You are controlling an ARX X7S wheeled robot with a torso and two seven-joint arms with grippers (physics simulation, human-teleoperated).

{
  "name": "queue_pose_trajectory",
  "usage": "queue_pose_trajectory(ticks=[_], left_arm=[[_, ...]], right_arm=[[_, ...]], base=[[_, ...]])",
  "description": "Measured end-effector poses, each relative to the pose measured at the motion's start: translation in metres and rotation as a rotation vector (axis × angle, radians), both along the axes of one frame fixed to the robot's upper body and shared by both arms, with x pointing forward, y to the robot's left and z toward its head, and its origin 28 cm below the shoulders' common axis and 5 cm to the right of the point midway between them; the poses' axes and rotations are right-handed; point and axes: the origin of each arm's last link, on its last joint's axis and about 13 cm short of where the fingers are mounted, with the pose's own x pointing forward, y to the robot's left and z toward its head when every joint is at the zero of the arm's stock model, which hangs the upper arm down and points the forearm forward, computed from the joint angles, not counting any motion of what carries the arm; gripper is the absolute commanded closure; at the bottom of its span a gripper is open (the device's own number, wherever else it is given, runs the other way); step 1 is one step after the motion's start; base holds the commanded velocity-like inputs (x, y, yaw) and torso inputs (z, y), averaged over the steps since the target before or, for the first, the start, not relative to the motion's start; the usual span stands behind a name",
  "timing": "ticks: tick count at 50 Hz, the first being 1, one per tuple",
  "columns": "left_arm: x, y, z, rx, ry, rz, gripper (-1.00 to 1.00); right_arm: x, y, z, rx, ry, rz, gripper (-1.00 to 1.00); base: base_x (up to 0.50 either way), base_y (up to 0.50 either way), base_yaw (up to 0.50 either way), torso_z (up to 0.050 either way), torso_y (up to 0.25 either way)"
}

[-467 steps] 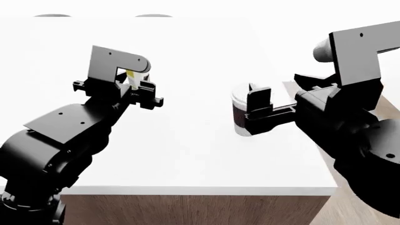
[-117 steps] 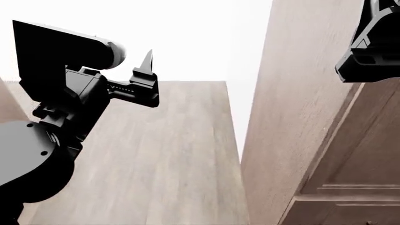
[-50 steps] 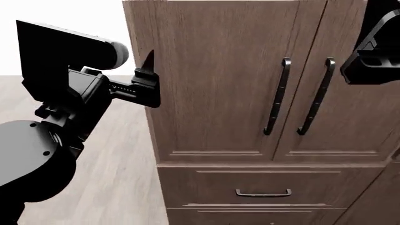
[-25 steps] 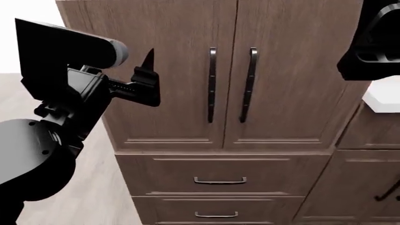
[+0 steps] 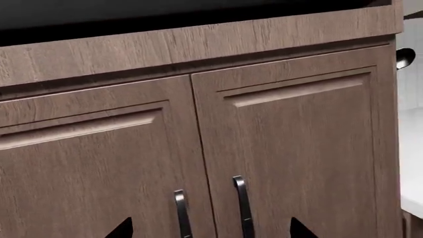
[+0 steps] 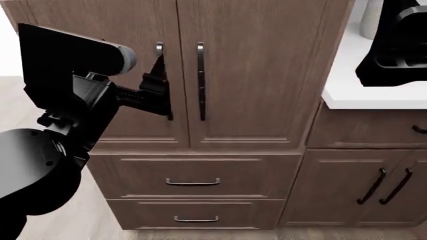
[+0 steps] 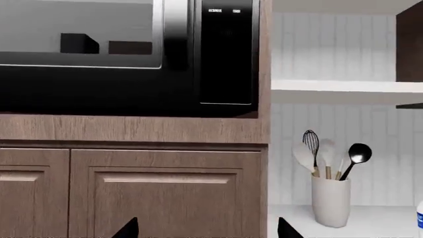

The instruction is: Move the drinks to the dining counter.

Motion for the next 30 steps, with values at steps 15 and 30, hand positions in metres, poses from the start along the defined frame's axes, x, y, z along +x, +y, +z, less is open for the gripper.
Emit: queue_pose_trajectory(ticks=[15, 30], left_arm=[[0.0000, 0.0003, -0.0003, 0.002, 0.001, 0.003, -1.00], [0.0002, 0.0009, 0.0012, 0.001, -0.004, 0.003, -1.00]], right_arm=[[0.0006, 0.0005, -0.0014, -0.003, 0.002, 0.005, -1.00], [0.0024, 0.0027, 0.0000, -0.013, 0.004, 0.017, -1.00]], base=[[-0.02, -0.50, 0.00, 0.000, 0.000], [0.00, -0.50, 0.00, 0.000, 0.000]])
